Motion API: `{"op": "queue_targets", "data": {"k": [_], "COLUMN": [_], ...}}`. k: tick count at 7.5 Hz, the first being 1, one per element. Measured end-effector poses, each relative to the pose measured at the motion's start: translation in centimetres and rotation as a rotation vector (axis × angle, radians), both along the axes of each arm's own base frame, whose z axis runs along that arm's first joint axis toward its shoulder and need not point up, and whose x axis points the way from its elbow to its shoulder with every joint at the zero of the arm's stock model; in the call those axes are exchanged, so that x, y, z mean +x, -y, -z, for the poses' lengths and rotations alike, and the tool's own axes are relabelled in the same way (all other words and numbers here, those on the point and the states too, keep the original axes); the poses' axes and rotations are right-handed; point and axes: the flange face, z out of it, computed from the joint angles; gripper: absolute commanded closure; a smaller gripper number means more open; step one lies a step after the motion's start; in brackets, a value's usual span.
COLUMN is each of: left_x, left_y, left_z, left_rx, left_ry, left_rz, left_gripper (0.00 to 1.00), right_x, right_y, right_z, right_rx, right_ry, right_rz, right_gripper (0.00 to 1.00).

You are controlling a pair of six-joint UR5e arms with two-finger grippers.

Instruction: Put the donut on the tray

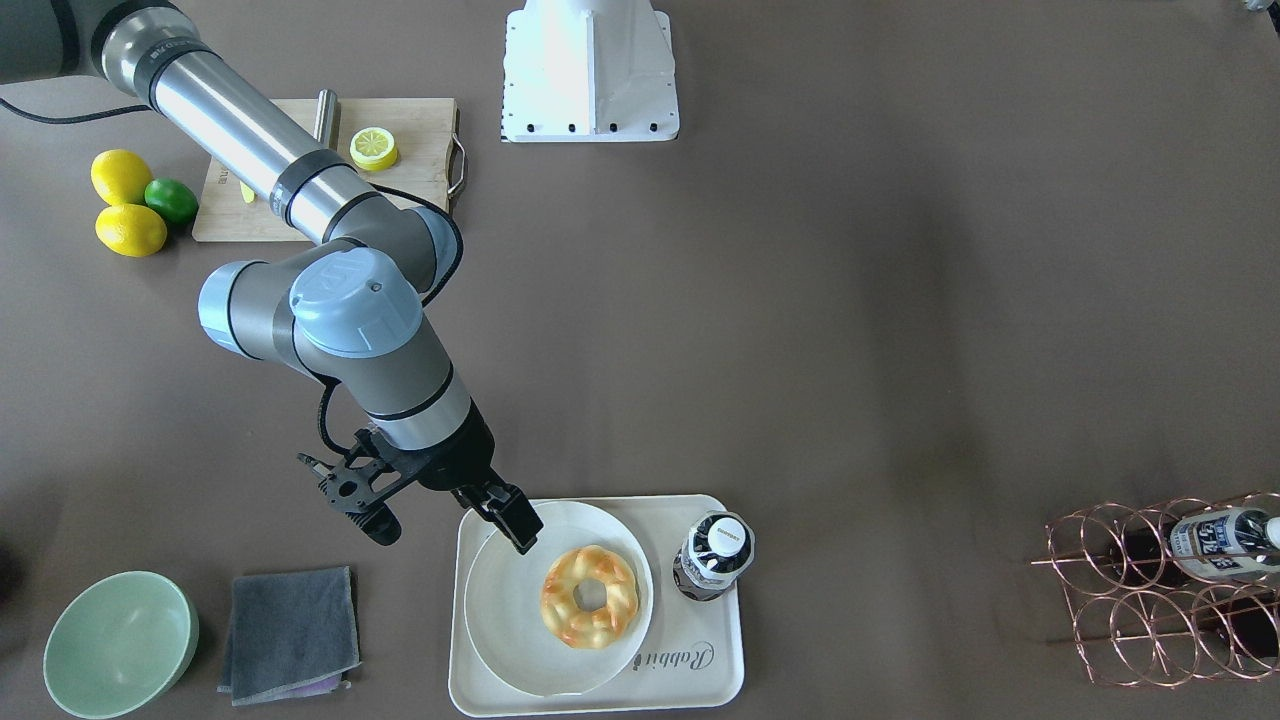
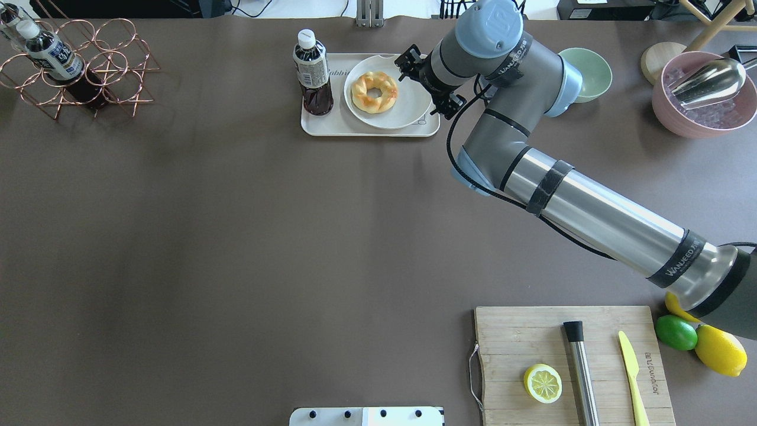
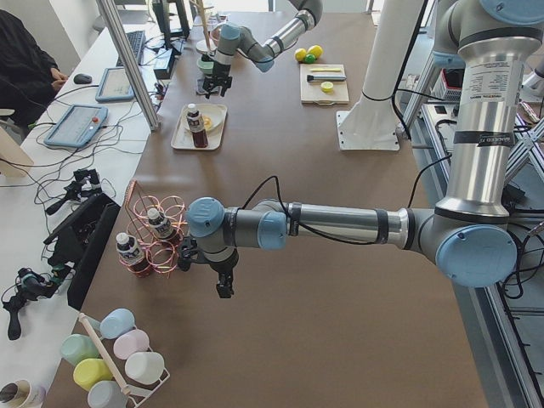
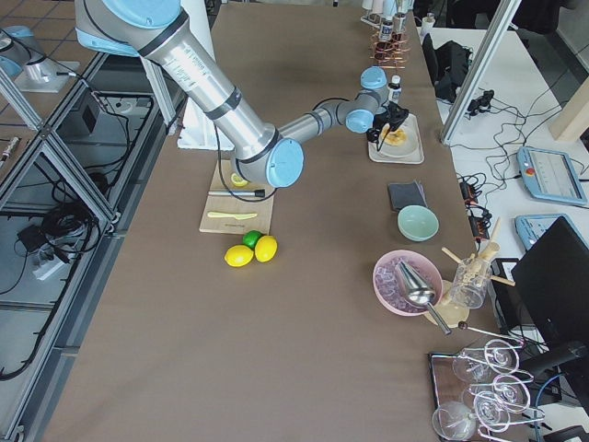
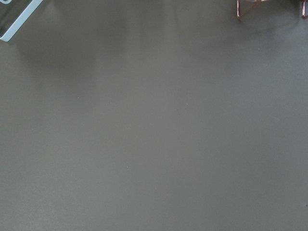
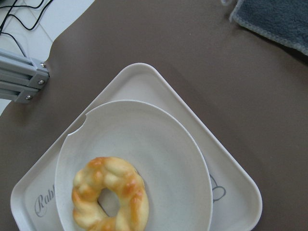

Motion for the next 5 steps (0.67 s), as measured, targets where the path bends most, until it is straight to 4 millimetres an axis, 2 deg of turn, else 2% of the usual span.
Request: {"op": "queue_targets", "data": {"k": [1, 2, 3, 5], "left_x": [0.0, 0.0, 0.0, 0.0], "left_y": [0.0, 0.0, 0.0, 0.1], "left_z": [0.0, 0.0, 0.1, 0.1], "left_rx": [0.001, 0.000, 0.000, 0.001], "left_ry": [0.000, -0.001, -0.001, -0.001], "left_rz": [0.000, 0.000, 0.000, 0.000], "left_gripper": [0.02, 0.02, 0.02, 0.02], "right_x": [2.6, 6.0, 9.7, 16.9], "right_y": [-0.1, -0.6, -2.2, -7.4], "right_z": [0.4, 0.6, 0.3, -1.5], "right_rx": [-0.003, -0.001, 0.023, 0.112], "right_ry": [0.026, 0.050, 0.052, -0.041], "right_rz": [0.023, 0.046, 0.075, 0.154], "right_gripper": [0.00, 0.00, 0.00, 0.00]}}
